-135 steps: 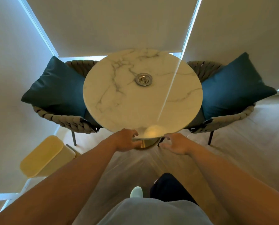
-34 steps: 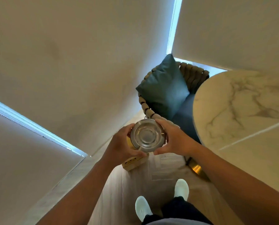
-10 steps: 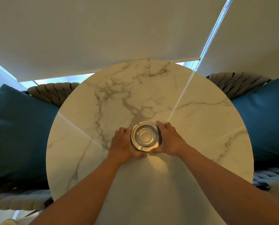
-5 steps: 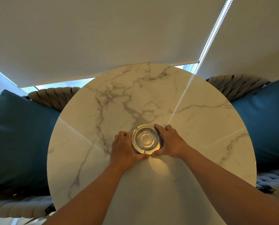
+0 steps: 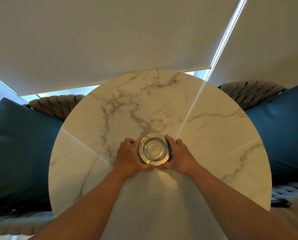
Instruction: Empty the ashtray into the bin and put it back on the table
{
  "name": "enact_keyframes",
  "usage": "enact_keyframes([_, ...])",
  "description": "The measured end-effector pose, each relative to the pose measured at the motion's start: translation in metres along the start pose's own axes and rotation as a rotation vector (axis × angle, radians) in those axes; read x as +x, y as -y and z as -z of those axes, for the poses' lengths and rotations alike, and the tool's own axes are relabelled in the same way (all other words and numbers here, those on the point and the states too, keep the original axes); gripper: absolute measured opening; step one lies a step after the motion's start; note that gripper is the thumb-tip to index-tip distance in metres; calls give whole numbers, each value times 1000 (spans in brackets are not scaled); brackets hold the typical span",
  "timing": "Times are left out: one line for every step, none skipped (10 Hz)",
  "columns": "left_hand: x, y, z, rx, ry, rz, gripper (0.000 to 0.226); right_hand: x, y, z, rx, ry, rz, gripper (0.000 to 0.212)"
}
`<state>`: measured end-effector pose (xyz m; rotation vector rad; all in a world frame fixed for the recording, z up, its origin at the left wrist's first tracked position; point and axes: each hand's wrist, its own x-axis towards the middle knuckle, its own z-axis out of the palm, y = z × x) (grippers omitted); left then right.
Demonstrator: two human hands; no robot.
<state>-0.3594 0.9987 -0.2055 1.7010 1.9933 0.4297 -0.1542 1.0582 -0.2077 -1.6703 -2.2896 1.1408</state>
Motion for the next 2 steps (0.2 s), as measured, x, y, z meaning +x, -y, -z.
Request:
enact_keyframes([-2, -2, 1, -3, 12, 61, 116, -3, 0, 5, 28, 18, -19, 130])
enact_keyframes([-12, -5, 8, 2, 57, 122, 126, -15, 5, 13, 10, 34, -43, 126])
